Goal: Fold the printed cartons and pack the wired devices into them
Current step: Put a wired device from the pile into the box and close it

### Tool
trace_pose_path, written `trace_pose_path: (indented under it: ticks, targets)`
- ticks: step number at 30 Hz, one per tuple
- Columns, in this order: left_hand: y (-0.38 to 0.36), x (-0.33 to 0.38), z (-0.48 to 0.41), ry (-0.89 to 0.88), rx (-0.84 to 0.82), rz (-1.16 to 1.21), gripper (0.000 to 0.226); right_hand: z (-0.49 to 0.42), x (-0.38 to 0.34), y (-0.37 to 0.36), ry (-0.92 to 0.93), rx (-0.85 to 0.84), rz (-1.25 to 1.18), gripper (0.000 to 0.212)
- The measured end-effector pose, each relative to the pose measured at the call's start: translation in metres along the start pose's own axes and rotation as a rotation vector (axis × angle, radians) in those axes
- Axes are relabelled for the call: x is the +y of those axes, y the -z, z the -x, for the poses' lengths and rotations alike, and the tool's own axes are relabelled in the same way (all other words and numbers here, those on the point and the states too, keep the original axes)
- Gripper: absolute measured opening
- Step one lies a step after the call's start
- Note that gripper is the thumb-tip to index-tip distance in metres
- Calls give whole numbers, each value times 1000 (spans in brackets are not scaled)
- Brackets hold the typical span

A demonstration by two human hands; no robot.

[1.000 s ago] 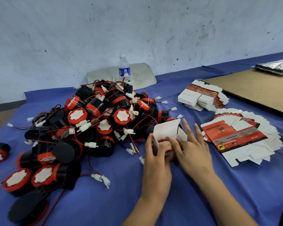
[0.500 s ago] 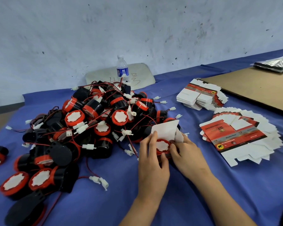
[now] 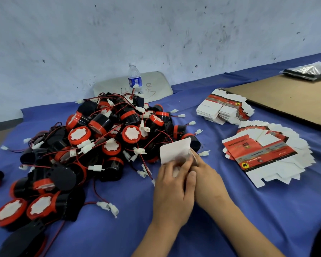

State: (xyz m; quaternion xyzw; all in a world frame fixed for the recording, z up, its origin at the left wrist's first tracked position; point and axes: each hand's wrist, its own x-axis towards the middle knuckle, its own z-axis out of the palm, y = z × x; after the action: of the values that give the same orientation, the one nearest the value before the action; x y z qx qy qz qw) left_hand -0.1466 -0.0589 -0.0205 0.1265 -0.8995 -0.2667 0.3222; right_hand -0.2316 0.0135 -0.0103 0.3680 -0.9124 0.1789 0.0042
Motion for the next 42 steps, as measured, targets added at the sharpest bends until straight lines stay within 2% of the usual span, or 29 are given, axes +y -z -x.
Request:
trace_pose_path:
  ticks: [6, 9, 11, 14, 16, 20, 22, 26, 29, 35, 42]
  targets:
    - [2, 1, 1, -27, -70, 3, 51, 2, 0, 1, 112, 16, -32, 40]
    - [1, 4, 0, 18, -38, 5, 54, 2, 0, 2, 112, 1, 17, 42]
    - [0, 6, -1, 28, 3, 20, 53, 5, -1, 6, 76, 109, -32, 37]
    - [0, 7, -2, 54, 43, 100, 54, 10, -2, 13, 161, 416, -201, 10]
    - [1, 6, -2, 85, 50, 136, 57, 10, 1, 12, 188, 569, -338, 21]
    - [2, 3, -4, 94, -7, 137, 50, 11, -1, 17, 28, 644, -922, 22]
    - [2, 0, -5, 78, -67, 136, 43, 10, 0, 19, 11, 687, -960, 17]
    - [0, -5, -8, -75, -156, 191, 27, 6, 4, 17, 12, 636, -1029, 9]
    - [-1, -9, -9, -140, -156, 235, 23, 5, 7, 16, 2, 571, -1003, 18]
    - [1, -9, -9, -139, -35, 163, 31, 4, 7, 19, 23, 471, -1018, 22]
    - [0, -7, -6, -98, -4, 51, 16, 2, 9, 14, -26, 472, -865, 24]
